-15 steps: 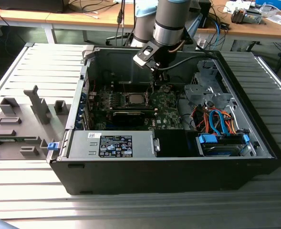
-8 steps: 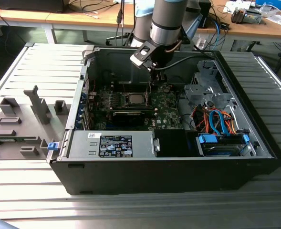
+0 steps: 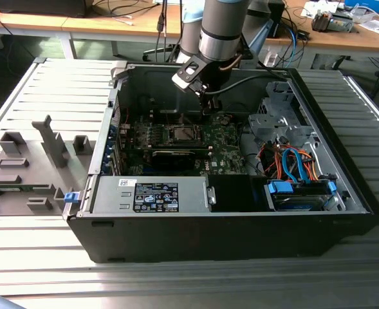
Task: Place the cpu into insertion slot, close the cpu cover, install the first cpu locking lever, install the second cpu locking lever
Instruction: 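Close the cpu cover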
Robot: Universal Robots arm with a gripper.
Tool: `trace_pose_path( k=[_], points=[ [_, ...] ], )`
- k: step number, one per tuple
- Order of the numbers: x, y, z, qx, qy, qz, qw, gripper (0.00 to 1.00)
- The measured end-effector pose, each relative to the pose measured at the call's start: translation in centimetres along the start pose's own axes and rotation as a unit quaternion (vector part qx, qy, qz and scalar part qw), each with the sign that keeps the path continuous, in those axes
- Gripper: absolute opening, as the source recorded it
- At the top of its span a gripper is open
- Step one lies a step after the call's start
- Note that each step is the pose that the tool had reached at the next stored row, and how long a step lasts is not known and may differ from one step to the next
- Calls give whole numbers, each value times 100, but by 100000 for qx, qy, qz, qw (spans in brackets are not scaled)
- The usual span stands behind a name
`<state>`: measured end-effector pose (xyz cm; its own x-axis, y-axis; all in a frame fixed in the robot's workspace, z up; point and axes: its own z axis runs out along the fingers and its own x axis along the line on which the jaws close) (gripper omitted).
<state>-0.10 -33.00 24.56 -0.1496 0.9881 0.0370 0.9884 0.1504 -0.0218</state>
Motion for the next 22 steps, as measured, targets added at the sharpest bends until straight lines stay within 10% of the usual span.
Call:
trace_pose_path(
  k=[22],
  points=[
    [20, -178, 26, -1, 4, 1, 100000, 11]
  ],
)
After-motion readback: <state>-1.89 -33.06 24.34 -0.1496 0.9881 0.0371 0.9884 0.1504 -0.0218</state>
